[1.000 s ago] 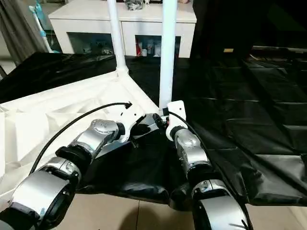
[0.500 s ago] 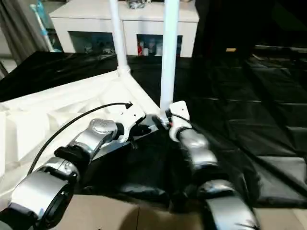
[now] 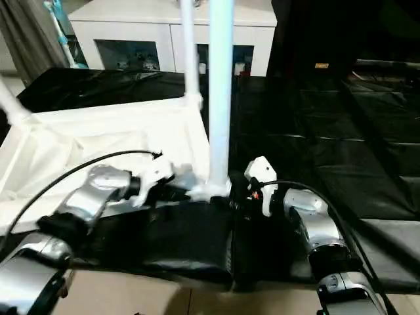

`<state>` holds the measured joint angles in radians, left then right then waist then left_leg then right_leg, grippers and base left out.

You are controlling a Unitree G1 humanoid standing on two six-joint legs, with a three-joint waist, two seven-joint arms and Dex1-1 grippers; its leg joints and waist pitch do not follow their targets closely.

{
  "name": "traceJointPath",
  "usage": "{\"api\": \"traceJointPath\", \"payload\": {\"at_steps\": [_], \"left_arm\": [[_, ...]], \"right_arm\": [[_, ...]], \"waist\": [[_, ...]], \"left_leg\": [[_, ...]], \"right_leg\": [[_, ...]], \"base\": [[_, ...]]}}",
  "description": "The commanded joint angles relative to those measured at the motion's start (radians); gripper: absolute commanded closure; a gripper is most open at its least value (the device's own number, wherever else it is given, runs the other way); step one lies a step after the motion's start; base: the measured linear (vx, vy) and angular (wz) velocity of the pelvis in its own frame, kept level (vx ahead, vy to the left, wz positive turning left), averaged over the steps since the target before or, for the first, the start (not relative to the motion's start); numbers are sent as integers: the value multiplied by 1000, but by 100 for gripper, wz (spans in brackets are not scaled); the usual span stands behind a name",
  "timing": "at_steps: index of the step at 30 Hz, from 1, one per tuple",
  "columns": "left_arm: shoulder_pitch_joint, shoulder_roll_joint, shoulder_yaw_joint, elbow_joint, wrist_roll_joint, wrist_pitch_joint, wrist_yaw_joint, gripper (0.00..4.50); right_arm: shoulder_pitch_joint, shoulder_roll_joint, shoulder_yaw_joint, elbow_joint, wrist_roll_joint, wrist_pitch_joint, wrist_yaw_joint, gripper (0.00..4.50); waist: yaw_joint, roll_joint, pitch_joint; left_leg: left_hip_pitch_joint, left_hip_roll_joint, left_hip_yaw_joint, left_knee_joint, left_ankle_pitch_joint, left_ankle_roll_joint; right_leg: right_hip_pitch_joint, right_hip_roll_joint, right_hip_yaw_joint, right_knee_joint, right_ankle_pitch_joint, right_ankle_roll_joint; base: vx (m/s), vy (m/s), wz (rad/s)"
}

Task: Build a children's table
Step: Rotate leg to tighten

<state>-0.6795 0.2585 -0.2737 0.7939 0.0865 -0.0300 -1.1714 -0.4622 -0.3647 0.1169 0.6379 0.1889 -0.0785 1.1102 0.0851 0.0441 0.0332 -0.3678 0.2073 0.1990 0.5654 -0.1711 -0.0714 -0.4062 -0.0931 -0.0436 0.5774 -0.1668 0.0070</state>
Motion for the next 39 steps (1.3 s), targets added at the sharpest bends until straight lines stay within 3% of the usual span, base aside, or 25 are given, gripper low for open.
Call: {"api": "traceJointPath", "payload": {"at_steps": [1, 4, 8, 15, 17, 18, 23, 24, 39], "left_arm": [[34, -7, -38, 0, -8, -4, -53, 450], [48, 2, -40, -37, -18, 21, -79, 450], [58, 12, -44, -74, -21, 40, -99, 450], [56, 13, -46, -88, -18, 53, -95, 450], [59, 14, -47, -95, -19, 58, -95, 450], [61, 15, -47, -100, -19, 61, -95, 450], [64, 22, -48, -100, -15, 66, -94, 450], [64, 23, -48, -100, -14, 65, -93, 450], [73, 32, -52, -106, -12, 67, -88, 450]], "right_arm": [[10, 8, 20, -33, 7, 3, 28, 56], [17, 6, 22, -51, 17, 20, 51, 56], [26, 2, 27, -77, 23, 48, 83, 56], [25, -9, 32, -63, 12, 51, 84, 109], [26, -8, 29, -66, 11, 55, 84, 116], [27, -8, 27, -68, 10, 58, 85, 142], [23, -8, 33, -53, 2, 57, 86, 158], [22, -7, 34, -51, 1, 56, 86, 183], [33, 0, 48, -27, -25, 38, 79, 242]], "waist": [[1, -18, -53], [7, -17, -53], [10, -17, -53], [11, -19, -53], [12, -19, -54], [13, -19, -54], [15, -21, -56], [15, -22, -56], [11, -20, -57]], "left_leg": [[8, 26, -5, -60, -252, 99], [12, 27, -4, -61, -259, 86], [8, 26, -5, -62, -244, 83], [9, 24, -5, -61, -245, 74], [8, 23, -5, -61, -236, 77], [8, 23, -5, -60, -232, 78], [8, 22, -4, -56, -212, 87], [7, 22, -4, -56, -207, 90], [9, 22, -5, -56, -218, 85]], "right_leg": [[43, -40, 20, -58, -206, -254], [40, -41, 22, -59, -217, -250], [43, -40, 22, -56, -199, -244], [43, -41, 22, -59, -228, -229], [44, -40, 22, -57, -215, -232], [44, -40, 22, -56, -209, -233], [45, -40, 22, -52, -178, -240], [46, -40, 22, -51, -173, -242], [46, -39, 21, -51, -174, -245]], "base": [[0, 0, 0], [0, 0, 0], [0, 0, 0], [0, 0, 0], [0, 0, 0], [0, 0, 0], [0, 0, 0], [0, 0, 0], [0, 0, 0]]}}
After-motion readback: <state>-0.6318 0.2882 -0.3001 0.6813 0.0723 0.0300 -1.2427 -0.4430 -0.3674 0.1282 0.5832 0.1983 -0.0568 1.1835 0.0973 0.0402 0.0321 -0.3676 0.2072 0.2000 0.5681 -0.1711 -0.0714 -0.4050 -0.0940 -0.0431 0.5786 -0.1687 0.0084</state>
